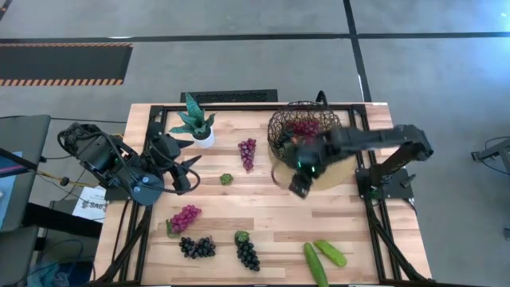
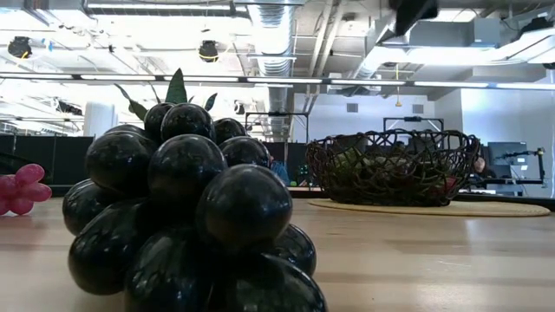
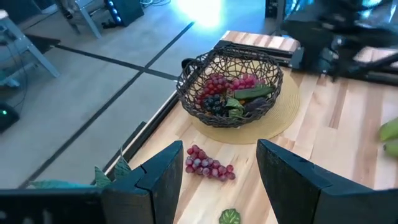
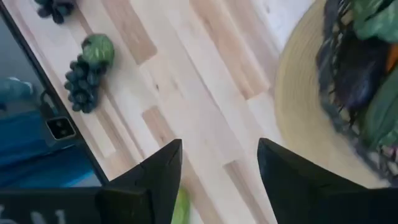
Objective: Build produce basket
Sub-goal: Put the green cucumber into the black wire basket
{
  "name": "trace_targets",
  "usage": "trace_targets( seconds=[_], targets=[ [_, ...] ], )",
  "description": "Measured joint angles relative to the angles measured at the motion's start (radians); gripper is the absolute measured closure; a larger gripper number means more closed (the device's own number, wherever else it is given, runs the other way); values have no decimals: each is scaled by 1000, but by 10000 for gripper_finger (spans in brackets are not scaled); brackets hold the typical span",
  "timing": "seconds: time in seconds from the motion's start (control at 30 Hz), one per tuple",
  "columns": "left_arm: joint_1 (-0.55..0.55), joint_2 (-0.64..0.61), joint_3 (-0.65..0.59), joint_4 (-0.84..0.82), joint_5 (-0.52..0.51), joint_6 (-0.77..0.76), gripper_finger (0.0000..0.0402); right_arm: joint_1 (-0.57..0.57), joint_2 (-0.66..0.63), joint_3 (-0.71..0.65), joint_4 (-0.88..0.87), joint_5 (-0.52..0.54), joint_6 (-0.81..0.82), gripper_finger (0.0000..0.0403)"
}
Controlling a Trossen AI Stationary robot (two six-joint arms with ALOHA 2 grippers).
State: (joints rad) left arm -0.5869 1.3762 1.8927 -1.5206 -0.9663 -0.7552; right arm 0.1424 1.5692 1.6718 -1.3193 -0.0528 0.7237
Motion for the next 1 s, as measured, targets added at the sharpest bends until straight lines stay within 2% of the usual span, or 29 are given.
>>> trace_targets(
  seconds=[0.17,0.3,0.47,0.7,0.9,1.0],
  targets=[
    [27,8,-1,-30,44,-140,210,150,6,0,19,108,172,175],
    [43,23,-52,-47,58,-184,220,229,6,-3,80,164,232,175],
    [62,20,-108,-1,84,-198,230,315,8,-13,86,164,328,175],
    [61,26,-114,69,96,-158,231,510,14,-13,2,164,626,175],
    [73,26,-114,84,68,-145,231,681,121,-12,-6,159,841,176],
    [83,26,-114,103,62,-141,231,730,211,-13,1,91,876,176]
  ],
)
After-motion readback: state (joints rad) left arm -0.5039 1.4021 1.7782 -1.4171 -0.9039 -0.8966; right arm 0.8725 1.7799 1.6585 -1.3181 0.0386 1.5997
